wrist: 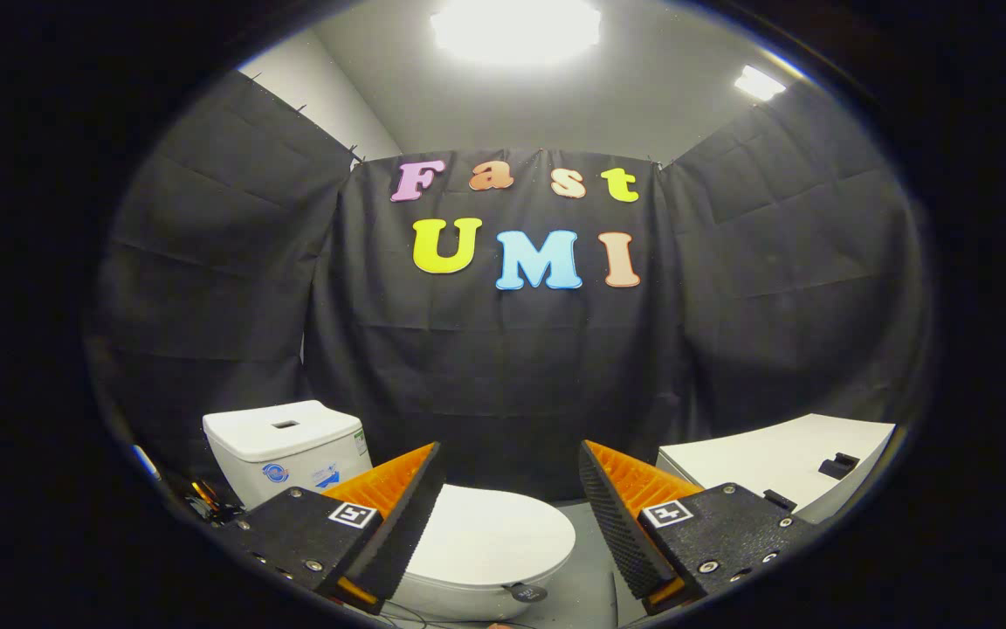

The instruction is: Open the toilet lid.

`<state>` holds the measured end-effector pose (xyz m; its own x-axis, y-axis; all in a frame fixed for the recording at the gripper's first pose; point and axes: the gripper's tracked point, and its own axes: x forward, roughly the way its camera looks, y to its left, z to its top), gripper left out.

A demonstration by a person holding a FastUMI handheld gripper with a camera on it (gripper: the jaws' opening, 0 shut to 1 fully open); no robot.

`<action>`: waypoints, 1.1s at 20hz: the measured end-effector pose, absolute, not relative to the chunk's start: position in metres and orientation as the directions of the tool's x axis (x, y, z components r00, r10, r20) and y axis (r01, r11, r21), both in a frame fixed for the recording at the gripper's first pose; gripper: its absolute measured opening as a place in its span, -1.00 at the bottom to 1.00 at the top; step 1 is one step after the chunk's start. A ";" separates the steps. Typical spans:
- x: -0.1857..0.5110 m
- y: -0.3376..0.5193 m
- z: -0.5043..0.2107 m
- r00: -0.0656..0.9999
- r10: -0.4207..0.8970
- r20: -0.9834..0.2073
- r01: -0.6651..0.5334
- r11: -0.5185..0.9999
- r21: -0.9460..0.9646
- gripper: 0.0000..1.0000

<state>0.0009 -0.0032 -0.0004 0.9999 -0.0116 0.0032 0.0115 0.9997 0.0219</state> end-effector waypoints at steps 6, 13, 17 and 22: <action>0.000 -0.005 0.003 1.000 -0.018 0.014 0.018 0.999 0.050 0.89; 0.011 -0.014 -0.002 1.000 -0.028 0.003 0.027 0.977 0.211 0.89; 0.020 -0.029 -0.012 0.996 -0.084 0.016 0.073 0.934 0.351 0.89; 0.030 -0.033 -0.058 0.991 -0.119 -0.063 0.134 0.873 0.469 0.91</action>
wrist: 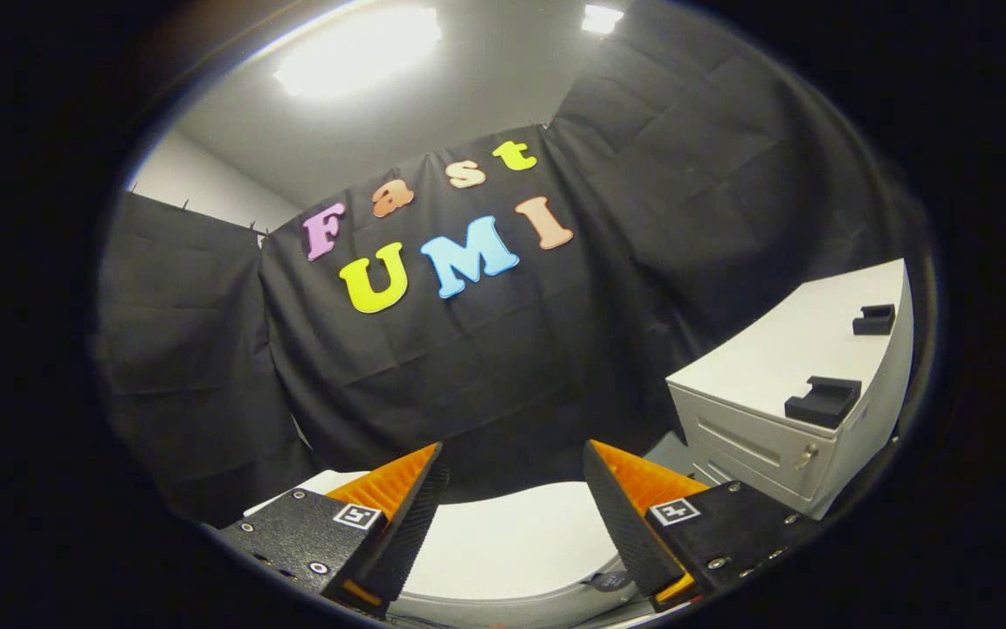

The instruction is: Open the toilet lid.

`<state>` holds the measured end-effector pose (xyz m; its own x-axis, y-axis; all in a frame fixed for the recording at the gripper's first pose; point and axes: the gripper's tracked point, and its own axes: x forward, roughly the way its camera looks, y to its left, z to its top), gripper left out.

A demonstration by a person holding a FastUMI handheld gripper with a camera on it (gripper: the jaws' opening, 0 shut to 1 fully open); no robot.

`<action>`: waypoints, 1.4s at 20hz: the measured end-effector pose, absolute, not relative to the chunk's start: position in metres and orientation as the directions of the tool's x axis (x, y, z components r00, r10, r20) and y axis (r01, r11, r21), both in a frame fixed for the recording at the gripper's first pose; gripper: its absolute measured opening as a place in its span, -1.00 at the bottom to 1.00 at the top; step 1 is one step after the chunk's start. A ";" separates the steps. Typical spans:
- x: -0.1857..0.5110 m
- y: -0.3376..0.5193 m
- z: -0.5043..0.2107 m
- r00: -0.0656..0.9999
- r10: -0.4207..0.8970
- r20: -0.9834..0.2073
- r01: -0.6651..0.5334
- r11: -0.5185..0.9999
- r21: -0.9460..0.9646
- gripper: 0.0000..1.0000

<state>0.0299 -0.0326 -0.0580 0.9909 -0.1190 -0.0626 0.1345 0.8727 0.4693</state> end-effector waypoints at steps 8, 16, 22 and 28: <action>0.039 -0.050 -0.127 0.971 -0.171 -0.167 0.238 0.761 0.603 0.91; 0.030 -0.069 -0.189 0.940 -0.215 -0.263 0.339 0.659 0.671 0.90; 0.023 -0.063 -0.237 0.914 -0.205 -0.350 0.402 0.578 0.710 0.89; 0.015 -0.057 -0.281 0.895 -0.156 -0.419 0.440 0.476 0.761 0.88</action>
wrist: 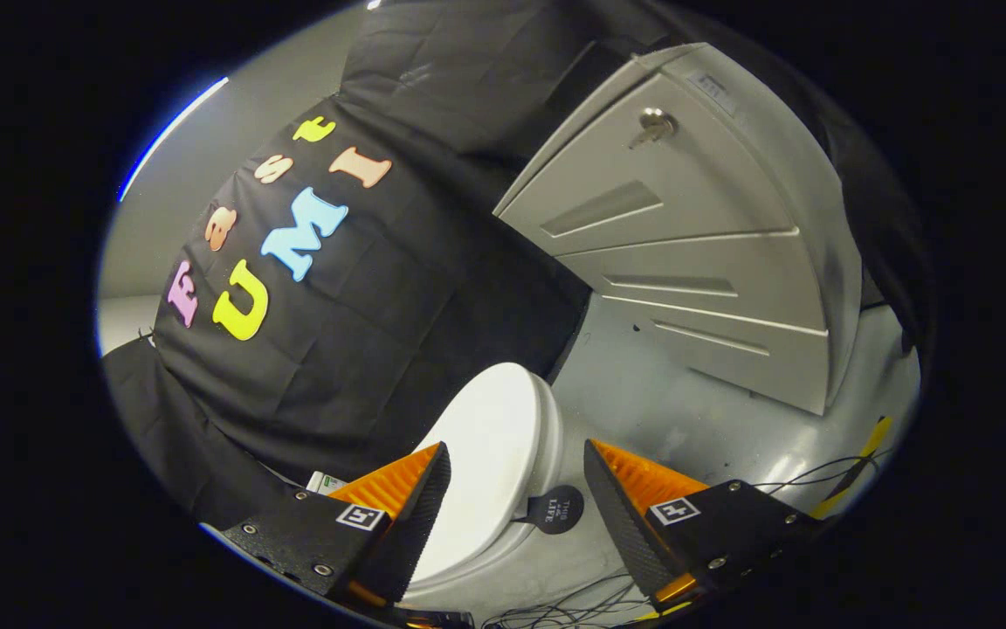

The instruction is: Open the toilet lid.

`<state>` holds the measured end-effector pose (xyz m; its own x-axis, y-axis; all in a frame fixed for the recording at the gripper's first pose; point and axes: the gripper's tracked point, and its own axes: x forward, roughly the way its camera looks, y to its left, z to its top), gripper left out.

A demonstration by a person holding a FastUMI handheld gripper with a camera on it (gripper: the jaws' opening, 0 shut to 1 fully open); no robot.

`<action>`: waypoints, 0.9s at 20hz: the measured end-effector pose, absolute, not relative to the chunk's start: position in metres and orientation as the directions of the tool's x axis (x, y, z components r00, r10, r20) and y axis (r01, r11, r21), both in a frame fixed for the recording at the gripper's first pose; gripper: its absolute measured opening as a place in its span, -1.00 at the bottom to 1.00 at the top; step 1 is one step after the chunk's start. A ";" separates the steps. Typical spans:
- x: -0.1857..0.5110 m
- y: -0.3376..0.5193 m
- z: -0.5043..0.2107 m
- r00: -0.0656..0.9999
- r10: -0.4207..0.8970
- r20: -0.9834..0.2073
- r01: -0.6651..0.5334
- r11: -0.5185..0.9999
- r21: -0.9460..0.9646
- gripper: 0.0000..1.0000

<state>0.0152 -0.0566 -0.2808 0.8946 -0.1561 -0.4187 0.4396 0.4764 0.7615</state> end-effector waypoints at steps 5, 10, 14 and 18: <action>0.013 -0.041 -0.308 0.885 -0.099 -0.455 0.453 0.402 0.795 0.77; 0.016 -0.027 -0.331 0.870 -0.058 -0.489 0.481 0.315 0.818 0.49; 0.013 -0.021 -0.338 0.875 -0.043 -0.483 0.477 0.257 0.840 0.19; 0.022 -0.016 -0.337 0.881 -0.020 -0.473 0.464 0.239 0.853 -0.14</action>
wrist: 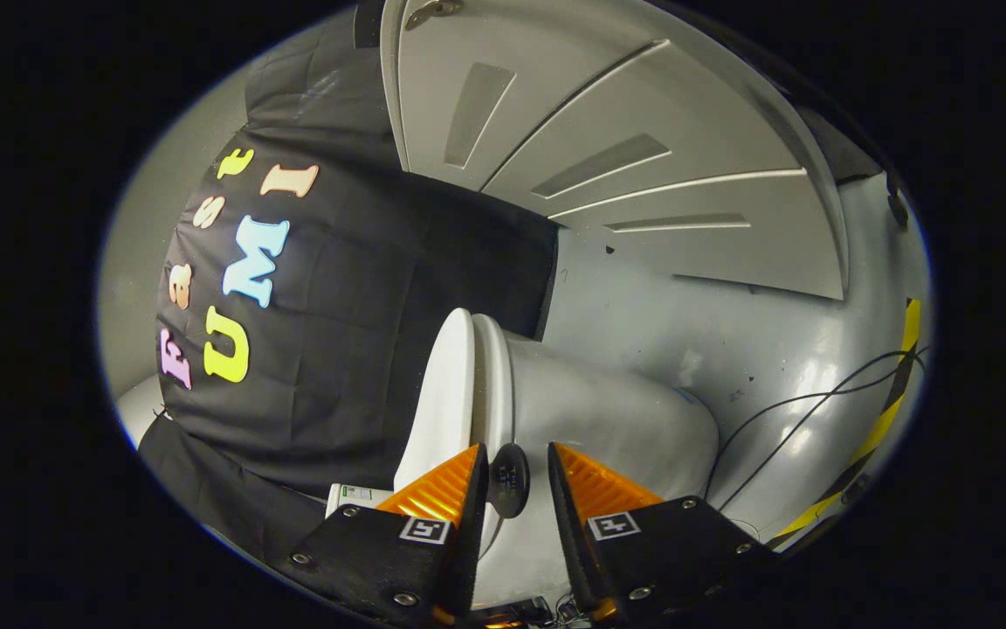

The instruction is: Open the toilet lid.

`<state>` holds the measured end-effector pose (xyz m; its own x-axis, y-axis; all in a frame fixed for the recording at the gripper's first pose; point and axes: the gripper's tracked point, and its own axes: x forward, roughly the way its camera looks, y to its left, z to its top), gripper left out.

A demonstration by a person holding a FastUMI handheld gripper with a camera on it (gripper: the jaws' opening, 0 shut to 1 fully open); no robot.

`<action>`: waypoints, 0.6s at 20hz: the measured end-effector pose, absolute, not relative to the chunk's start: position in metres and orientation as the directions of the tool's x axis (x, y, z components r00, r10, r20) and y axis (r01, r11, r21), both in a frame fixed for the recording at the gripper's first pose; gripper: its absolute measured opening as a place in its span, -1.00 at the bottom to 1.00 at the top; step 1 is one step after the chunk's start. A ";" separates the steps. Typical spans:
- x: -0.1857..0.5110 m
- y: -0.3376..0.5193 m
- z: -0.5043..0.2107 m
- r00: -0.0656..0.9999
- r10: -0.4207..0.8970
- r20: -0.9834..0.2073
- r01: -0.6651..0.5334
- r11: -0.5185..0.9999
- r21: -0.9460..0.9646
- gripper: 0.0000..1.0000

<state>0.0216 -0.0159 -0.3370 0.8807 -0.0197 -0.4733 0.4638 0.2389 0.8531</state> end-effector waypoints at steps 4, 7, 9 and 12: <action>0.030 -0.012 -0.333 0.886 -0.007 -0.464 0.453 0.234 0.860 -0.49; 0.024 -0.011 -0.329 0.893 -0.010 -0.450 0.441 0.223 0.869 -0.66; 0.026 -0.011 -0.327 0.898 -0.008 -0.440 0.430 0.237 0.871 -0.83; 0.029 -0.013 -0.327 0.892 -0.019 -0.452 0.445 0.222 0.868 -0.96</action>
